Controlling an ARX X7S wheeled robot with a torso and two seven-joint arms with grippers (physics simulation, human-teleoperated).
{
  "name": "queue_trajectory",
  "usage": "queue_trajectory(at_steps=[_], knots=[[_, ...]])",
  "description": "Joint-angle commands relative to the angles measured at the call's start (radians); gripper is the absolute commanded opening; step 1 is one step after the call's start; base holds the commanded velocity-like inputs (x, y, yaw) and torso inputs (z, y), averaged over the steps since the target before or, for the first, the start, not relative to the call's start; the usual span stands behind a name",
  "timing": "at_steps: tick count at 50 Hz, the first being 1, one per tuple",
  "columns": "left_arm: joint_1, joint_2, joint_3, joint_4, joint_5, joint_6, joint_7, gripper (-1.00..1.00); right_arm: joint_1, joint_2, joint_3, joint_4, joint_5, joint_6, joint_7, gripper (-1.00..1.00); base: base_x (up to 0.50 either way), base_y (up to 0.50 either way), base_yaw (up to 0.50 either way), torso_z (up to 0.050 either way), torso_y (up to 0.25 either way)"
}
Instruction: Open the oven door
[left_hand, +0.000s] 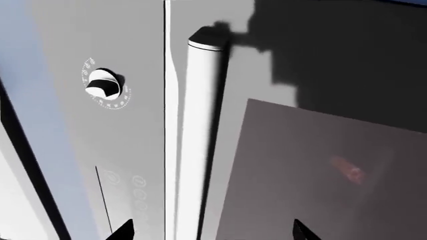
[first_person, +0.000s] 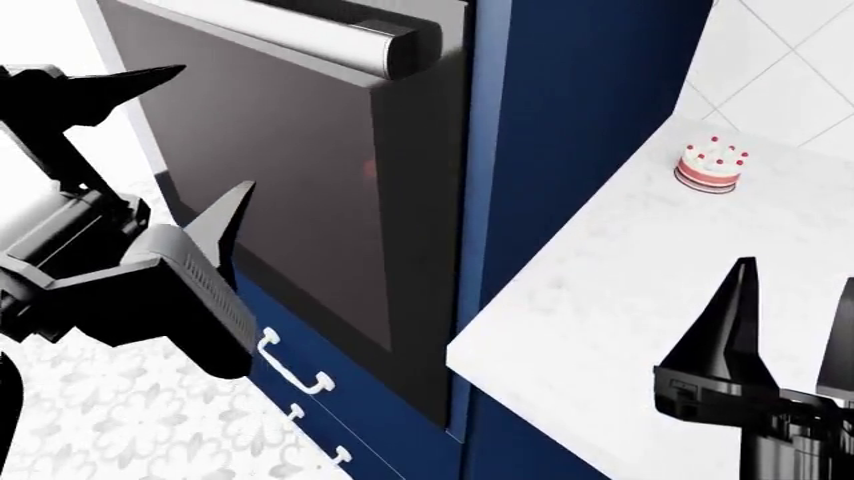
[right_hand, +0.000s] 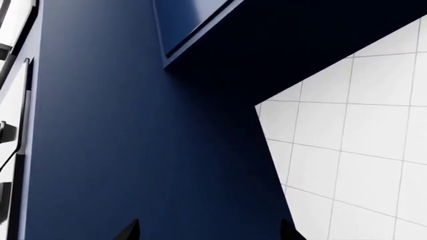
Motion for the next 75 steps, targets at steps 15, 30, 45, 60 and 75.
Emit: queue_trajectory(at_steps=[15, 30, 45, 60, 75], knots=[[-0.245, -0.02, 0.065, -0.22, -0.036, 0.199, 0.091, 1.0, 0.001, 0.004, -0.006, 0.005, 0.0, -0.007, 0.005, 1.0, 0.0, 0.0, 0.0, 0.0, 0.0], [-0.335, 0.026, 0.123, -0.355, 0.015, 0.279, 0.072, 1.0, 0.006, 0.008, -0.011, 0.009, 0.001, -0.006, 0.008, 1.0, 0.0, 0.0, 0.0, 0.0, 0.0], [-0.393, 0.081, 0.175, -0.452, 0.013, 0.343, 0.073, 1.0, 0.01, 0.012, -0.012, 0.01, 0.002, -0.004, 0.014, 1.0, 0.0, 0.0, 0.0, 0.0, 0.0], [-0.419, 0.114, 0.222, -0.504, 0.043, 0.382, 0.067, 1.0, 0.007, 0.015, -0.012, 0.01, 0.005, -0.008, 0.018, 1.0, 0.0, 0.0, 0.0, 0.0, 0.0], [-0.437, 0.146, 0.247, -0.532, 0.05, 0.4, 0.064, 1.0, 0.008, 0.019, -0.016, 0.012, 0.006, -0.012, 0.018, 1.0, 0.0, 0.0, 0.0, 0.0, 0.0]])
